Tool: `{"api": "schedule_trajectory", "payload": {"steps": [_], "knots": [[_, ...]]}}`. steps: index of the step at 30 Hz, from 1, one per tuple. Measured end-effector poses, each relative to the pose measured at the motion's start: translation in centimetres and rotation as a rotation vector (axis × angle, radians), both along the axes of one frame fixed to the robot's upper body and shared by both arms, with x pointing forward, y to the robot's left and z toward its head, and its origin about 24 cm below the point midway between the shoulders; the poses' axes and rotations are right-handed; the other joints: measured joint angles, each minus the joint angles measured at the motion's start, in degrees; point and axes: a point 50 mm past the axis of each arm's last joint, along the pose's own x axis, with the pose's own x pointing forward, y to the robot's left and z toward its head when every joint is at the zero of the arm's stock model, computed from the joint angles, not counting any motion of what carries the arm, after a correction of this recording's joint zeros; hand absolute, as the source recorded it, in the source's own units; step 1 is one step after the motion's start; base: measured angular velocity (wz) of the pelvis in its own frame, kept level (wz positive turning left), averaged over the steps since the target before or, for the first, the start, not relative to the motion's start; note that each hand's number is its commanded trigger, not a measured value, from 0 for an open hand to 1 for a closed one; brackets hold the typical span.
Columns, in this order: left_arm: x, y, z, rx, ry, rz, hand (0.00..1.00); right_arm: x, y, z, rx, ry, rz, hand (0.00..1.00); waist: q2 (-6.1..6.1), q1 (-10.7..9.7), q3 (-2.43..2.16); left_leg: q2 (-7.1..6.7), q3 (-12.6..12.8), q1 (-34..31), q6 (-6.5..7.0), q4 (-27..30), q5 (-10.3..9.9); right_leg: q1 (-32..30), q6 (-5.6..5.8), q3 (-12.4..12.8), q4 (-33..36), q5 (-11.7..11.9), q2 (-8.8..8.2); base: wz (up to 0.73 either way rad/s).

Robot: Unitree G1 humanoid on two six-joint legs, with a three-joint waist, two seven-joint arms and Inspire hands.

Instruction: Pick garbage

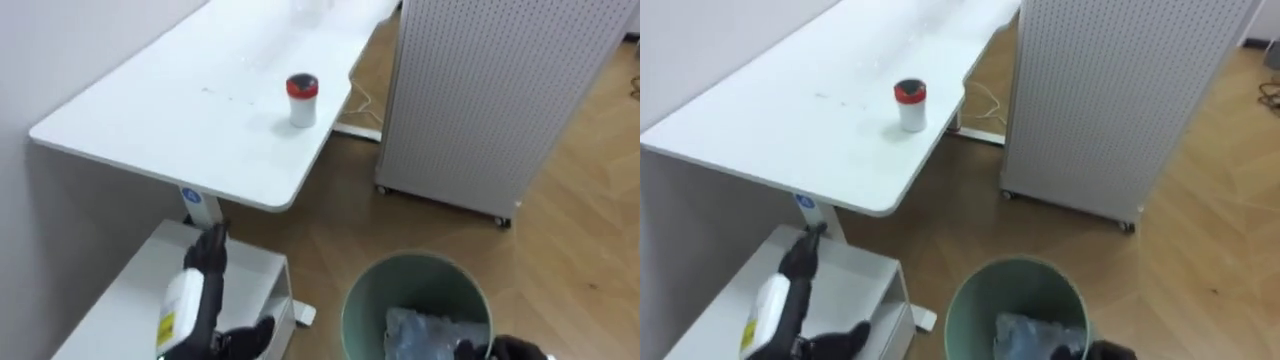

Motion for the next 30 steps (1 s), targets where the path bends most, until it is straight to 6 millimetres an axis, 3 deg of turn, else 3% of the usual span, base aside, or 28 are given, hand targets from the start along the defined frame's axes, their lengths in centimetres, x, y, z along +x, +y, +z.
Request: {"api": "schedule_trajectory", "payload": {"steps": [10, 21, 23, 26, 30], "knots": [[-0.2, 0.4, 2.1, -0.036, -0.106, 0.008, 0.00, -1.0, -0.2, -0.1, -0.023, 0.010, 0.012, 1.00, -0.53, 0.16, -0.05, -0.47, -0.98, 5.97, -0.18, -3.22, -0.08, 6.17, 0.64, -0.04, -2.91, -0.22, 0.51, 0.03], [0.2, 0.1, 3.1, -0.061, -0.157, -0.003, 0.00, -1.9, 0.2, -0.6, -0.029, 0.040, 0.059, 1.00, -0.73, -0.66, 0.13, -0.50, -0.82, 7.09, -0.22, -3.25, -0.11, 6.73, 0.89, 0.16, -2.32, -0.29, 0.44, -0.01], [0.4, 0.1, 3.3, -0.065, -0.165, -0.004, 0.00, -2.1, 0.3, -0.8, -0.029, 0.047, 0.063, 1.00, -0.86, -0.42, 0.68, -0.38, -0.12, 7.49, -0.31, -3.02, -0.40, 6.44, 0.88, 0.55, -1.58, -0.30, 0.57, -0.16], [0.7, 0.7, 3.7, -0.064, -0.185, 0.020, 0.00, -2.4, 0.4, -0.9, -0.016, 0.054, 0.084, 1.00, -0.73, 0.96, 0.84, 0.01, 2.26, 7.99, -0.60, -2.92, -1.35, 5.57, 0.67, 2.39, -0.64, -0.17, 1.46, -0.43], [0.8, 1.4, 3.9, -0.069, -0.201, 0.062, 0.00, -3.1, 0.4, -1.3, 0.001, 0.071, 0.099, 1.00, -0.63, 1.37, 0.87, 0.54, 4.09, 8.75, -0.78, -2.88, -2.02, 5.74, 0.20, 1.58, -0.64, 0.12, 1.74, -0.33]]}}
